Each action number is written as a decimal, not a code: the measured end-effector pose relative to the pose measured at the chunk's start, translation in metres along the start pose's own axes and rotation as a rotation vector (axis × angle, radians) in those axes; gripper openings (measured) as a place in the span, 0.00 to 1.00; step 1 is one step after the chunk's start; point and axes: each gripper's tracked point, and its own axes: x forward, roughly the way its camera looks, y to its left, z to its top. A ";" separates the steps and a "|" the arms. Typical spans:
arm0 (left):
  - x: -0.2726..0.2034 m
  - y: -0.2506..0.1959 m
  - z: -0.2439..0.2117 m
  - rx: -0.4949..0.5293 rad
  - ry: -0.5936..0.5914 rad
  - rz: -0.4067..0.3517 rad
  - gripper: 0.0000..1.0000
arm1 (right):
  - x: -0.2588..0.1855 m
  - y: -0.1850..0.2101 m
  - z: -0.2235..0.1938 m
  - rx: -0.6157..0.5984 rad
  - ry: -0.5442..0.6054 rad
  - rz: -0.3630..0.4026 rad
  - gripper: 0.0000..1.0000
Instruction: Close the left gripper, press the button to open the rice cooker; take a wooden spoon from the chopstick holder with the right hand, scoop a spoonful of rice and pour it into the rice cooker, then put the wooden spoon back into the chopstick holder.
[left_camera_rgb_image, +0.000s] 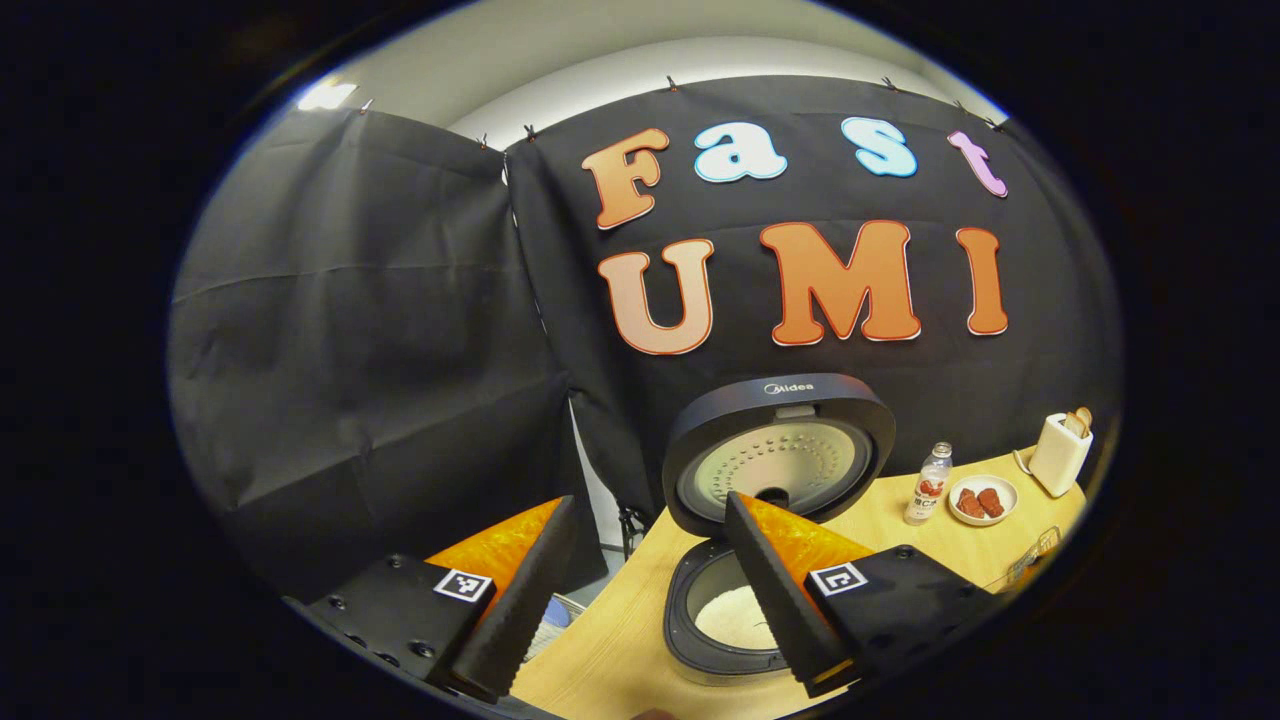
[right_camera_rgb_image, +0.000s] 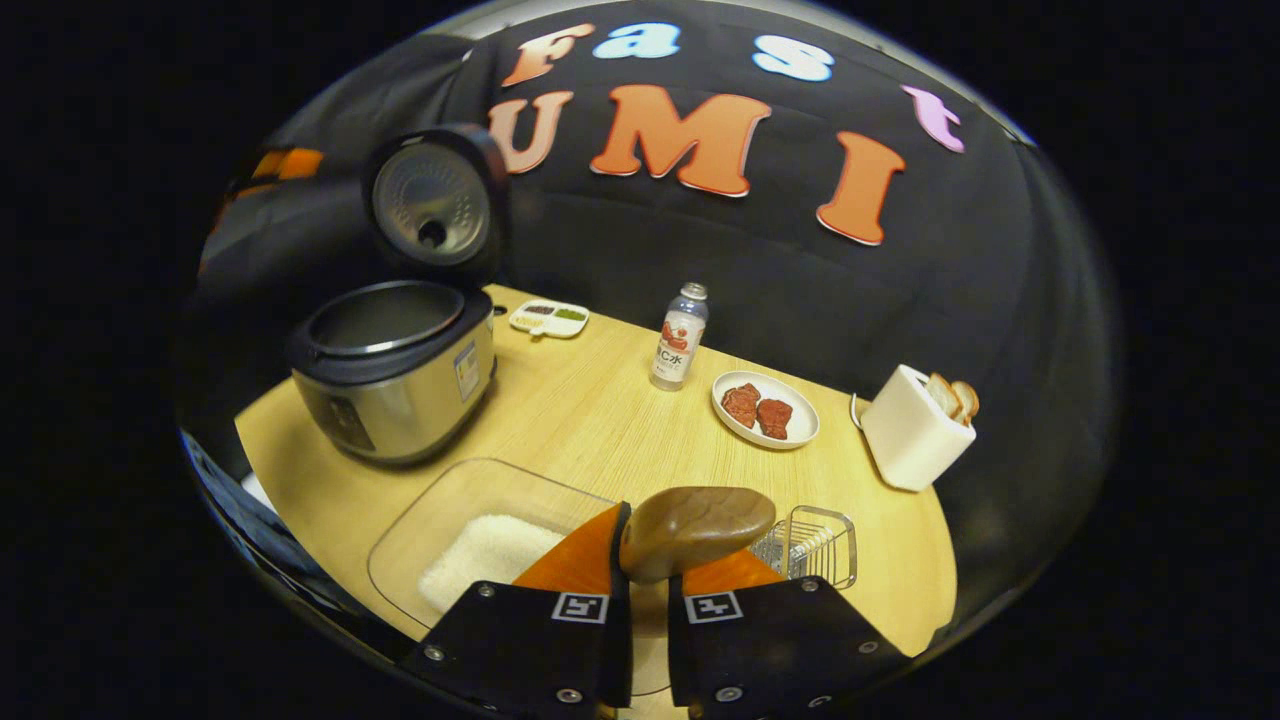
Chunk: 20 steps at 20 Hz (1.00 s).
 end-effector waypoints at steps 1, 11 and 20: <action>0.002 0.003 -0.003 0.000 0.006 0.005 0.99 | 0.001 0.011 -0.007 -0.081 0.011 0.008 0.14; 0.019 0.010 -0.025 -0.047 0.072 0.033 1.00 | -0.007 0.016 -0.038 -0.008 0.168 -0.011 0.14; 0.030 -0.018 -0.018 -0.006 0.070 -0.029 1.00 | -0.011 0.033 -0.032 0.268 0.165 0.109 0.14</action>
